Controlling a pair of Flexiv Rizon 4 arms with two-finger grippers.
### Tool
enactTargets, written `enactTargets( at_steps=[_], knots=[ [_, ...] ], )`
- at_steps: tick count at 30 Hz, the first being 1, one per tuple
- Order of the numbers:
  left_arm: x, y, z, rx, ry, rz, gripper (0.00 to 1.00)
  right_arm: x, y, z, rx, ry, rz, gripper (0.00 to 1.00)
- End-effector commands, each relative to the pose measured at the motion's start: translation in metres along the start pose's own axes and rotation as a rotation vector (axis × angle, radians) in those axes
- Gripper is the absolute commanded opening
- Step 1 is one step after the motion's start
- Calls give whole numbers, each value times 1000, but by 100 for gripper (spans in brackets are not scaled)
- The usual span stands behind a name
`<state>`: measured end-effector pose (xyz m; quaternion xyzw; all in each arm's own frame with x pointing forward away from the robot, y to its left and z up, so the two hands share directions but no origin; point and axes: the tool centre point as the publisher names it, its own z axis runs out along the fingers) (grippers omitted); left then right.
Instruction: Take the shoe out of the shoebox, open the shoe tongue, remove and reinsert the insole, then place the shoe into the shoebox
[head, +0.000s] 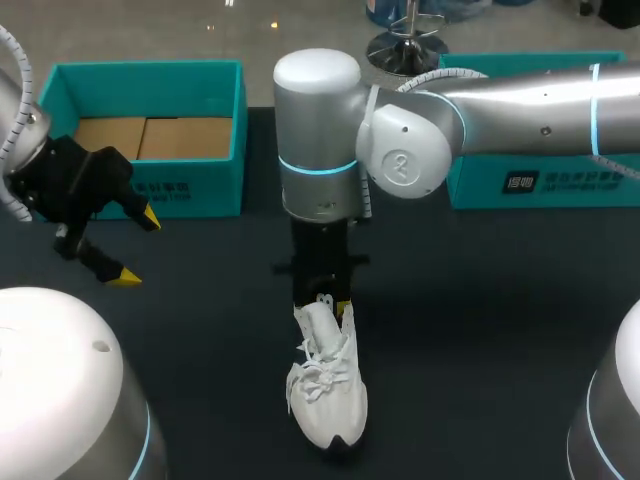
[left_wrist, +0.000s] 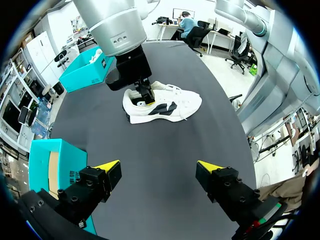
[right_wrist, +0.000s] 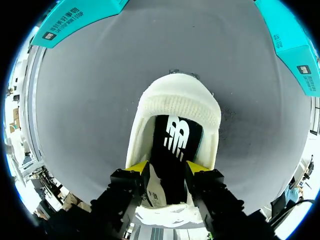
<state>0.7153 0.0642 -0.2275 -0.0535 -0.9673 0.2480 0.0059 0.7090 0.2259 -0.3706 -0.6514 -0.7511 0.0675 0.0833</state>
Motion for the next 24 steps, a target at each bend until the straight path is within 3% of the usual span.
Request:
enactTargets(
  at_steps=[1, 12, 24],
  knots=[
    [0, 0, 0, -3, 0, 0, 100, 0, 1, 4, -2, 4, 3, 68],
    [0, 0, 0, -3, 0, 0, 100, 3, 1, 3, -20, 0, 5, 100],
    [0, 0, 0, -3, 0, 0, 100, -4, 1, -46, -203, -107, 37, 100]
  ],
)
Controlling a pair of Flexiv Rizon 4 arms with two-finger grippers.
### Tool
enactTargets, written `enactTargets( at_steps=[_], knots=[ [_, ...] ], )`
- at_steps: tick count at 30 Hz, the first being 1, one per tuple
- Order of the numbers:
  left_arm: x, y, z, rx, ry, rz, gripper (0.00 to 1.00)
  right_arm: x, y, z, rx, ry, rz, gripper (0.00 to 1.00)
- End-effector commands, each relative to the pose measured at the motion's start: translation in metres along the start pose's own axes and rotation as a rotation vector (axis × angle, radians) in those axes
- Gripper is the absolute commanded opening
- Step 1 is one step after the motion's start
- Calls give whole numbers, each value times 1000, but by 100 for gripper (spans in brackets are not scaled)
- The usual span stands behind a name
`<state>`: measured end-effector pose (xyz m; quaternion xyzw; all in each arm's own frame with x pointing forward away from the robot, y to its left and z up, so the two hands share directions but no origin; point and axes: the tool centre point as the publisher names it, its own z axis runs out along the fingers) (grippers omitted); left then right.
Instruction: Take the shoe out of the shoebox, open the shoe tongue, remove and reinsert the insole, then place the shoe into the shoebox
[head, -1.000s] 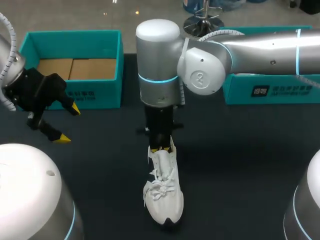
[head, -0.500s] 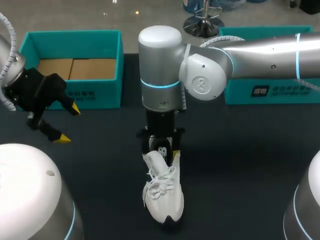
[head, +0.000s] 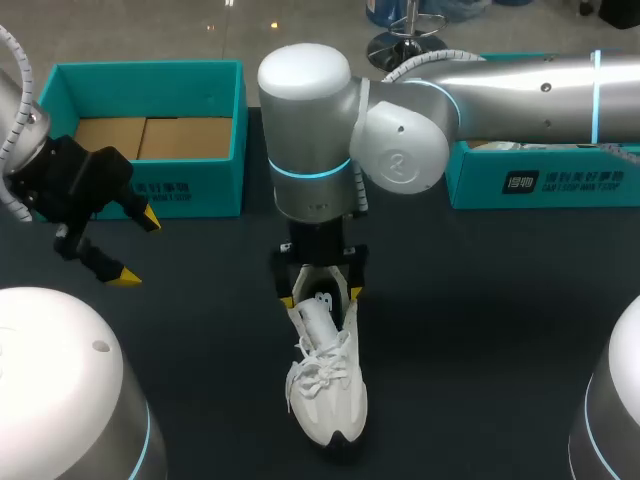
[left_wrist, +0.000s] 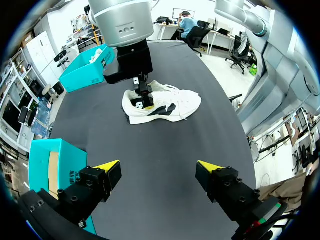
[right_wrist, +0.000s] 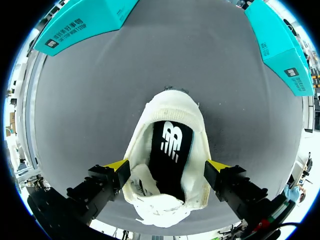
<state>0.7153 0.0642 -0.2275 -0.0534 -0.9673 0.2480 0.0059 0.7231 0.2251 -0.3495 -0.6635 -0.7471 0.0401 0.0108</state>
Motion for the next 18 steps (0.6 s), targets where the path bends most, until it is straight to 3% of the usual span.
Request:
enactTargets(
  at_steps=[1, 2, 3, 4, 5, 6, 12, 18],
  knots=[
    [0, 0, 0, -3, 0, 0, 100, -4, -4, -27, -82, -42, 9, 100],
    [0, 0, 0, -3, 0, 0, 100, -5, -4, -32, -102, -48, 13, 100],
    [0, 0, 0, -3, 0, 0, 100, -6, -5, -37, -114, -57, 16, 91],
    [0, 0, 0, -3, 0, 0, 100, -7, -5, -41, -130, -56, 18, 61],
    [0, 0, 0, -3, 0, 0, 100, -9, -6, -44, -145, -57, 17, 16],
    [0, 0, 0, -3, 0, 0, 100, -9, -8, -47, -149, -60, 18, 0],
    [0, 0, 0, -3, 0, 0, 100, -4, -29, -61, -163, -39, 23, 0],
    [0, 0, 0, -3, 0, 0, 100, 3, -55, -48, -122, -5, 28, 0]
  ],
)
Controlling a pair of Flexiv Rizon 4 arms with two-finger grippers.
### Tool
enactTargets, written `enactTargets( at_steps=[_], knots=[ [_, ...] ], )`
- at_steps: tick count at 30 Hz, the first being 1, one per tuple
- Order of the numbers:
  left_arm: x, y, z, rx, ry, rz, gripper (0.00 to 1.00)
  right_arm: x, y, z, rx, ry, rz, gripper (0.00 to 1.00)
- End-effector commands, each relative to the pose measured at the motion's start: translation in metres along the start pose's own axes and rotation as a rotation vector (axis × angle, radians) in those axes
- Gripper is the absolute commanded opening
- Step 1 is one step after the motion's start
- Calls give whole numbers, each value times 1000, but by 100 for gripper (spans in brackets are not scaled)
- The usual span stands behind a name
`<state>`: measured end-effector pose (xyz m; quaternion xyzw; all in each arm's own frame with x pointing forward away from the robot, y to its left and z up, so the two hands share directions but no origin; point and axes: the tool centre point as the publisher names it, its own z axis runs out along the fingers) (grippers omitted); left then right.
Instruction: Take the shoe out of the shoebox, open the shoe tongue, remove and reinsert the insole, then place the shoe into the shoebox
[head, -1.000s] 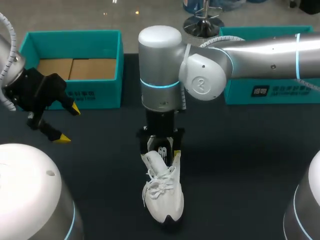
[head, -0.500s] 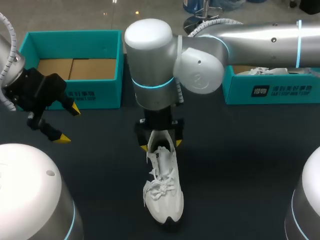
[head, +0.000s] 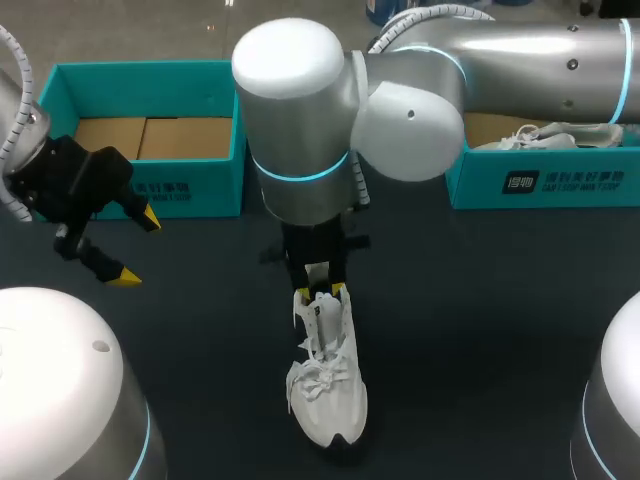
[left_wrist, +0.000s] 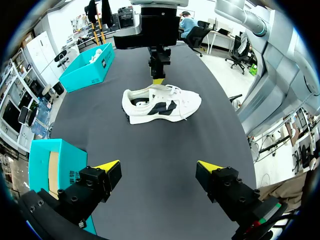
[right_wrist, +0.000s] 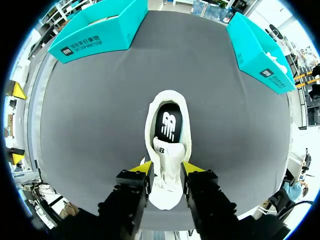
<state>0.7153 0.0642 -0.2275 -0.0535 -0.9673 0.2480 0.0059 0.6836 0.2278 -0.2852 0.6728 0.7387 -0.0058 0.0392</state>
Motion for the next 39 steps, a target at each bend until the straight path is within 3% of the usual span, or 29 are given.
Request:
enactTargets(
  at_steps=[1, 7, 20, 33, 39],
  knots=[
    [0, 0, 0, -3, 0, 0, 100, 0, -16, 14, 3, 24, 3, 0],
    [0, 0, 0, -3, 0, 0, 100, 6, -24, 35, 41, 25, -5, 0],
    [0, 0, 0, -3, 0, 0, 100, 10, -6, 69, 55, 22, -33, 0],
    [0, 0, 0, -3, 0, 0, 100, 1, -1, 27, -48, 14, -75, 0],
    [0, 0, 0, -3, 0, 0, 100, -7, 16, 21, -194, 122, -306, 0]
  ],
)
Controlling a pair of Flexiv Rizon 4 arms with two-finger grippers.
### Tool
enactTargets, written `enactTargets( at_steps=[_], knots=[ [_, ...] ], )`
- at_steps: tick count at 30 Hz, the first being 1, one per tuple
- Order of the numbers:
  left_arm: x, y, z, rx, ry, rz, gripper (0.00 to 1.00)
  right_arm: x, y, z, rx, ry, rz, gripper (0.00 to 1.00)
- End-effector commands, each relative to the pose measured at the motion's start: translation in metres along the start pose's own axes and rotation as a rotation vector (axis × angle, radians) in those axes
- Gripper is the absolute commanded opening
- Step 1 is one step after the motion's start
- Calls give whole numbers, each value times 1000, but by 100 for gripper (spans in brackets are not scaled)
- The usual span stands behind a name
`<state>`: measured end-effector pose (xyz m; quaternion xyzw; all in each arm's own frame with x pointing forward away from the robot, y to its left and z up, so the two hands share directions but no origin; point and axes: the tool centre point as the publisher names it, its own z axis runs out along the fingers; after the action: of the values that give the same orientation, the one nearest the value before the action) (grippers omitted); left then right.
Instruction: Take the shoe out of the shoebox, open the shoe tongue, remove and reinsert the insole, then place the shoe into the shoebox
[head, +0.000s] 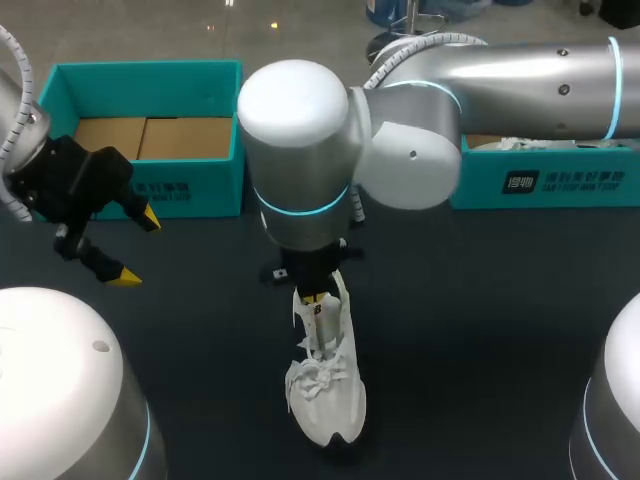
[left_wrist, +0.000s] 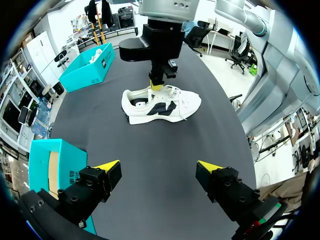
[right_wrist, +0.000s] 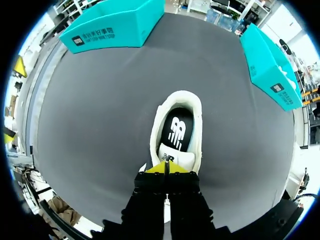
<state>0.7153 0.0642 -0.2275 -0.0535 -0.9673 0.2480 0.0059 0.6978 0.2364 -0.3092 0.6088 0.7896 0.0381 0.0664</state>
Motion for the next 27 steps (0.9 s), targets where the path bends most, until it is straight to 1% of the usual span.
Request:
enactTargets(
  at_steps=[1, 2, 3, 4, 5, 6, 7, 8, 10, 11, 27],
  knots=[
    [0, 0, 0, -3, 0, 0, 100, -19, 3, -4, -89, 92, -216, 0],
    [0, 0, 0, -3, 0, 0, 100, -20, 6, -6, -135, 123, -296, 0],
    [0, 0, 0, -3, 0, 0, 100, -21, 8, -8, -162, 157, -373, 0],
    [0, 0, 0, -3, 0, 0, 100, -22, 10, -8, -153, 134, -469, 0],
    [0, 0, 0, -3, 0, 0, 100, -20, 11, -9, -220, 195, -569, 0],
    [0, 0, 0, -3, 0, 0, 100, -20, 13, -12, -248, 238, -620, 0],
    [0, 0, 0, -3, 0, 0, 100, -22, 14, -12, -230, 258, -693, 0],
    [0, 0, 0, -3, 0, 0, 100, -20, 16, -13, -229, 292, -756, 0],
    [0, 0, 0, -3, 0, 0, 100, -22, 20, -18, -174, 272, -770, 0],
    [0, 0, 0, -3, 0, 0, 100, -22, 20, -18, -174, 272, -770, 100],
    [0, 0, 0, -3, 0, 0, 100, -22, 20, -18, -174, 272, -770, 100]
  ],
)
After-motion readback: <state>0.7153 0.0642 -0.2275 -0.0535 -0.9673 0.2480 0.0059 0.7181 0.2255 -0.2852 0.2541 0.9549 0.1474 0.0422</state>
